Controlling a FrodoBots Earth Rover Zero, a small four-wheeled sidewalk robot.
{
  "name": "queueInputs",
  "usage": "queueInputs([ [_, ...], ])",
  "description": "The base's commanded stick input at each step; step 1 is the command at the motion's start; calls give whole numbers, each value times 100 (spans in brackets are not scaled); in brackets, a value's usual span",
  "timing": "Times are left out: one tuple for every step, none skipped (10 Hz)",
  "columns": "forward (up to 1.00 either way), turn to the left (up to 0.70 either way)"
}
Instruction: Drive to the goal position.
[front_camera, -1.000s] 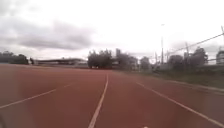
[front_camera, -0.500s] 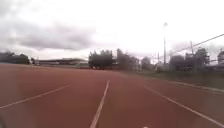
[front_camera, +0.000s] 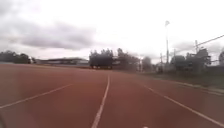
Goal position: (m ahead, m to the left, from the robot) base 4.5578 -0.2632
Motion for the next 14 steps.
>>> queueInputs([
  [70,0],
  [70,0],
  [70,0],
  [70,0],
  [70,0],
  [70,0],
  [70,0],
  [70,0],
  [70,0],
  [70,0],
  [70,0],
  [70,0],
  [70,0],
  [70,0],
])
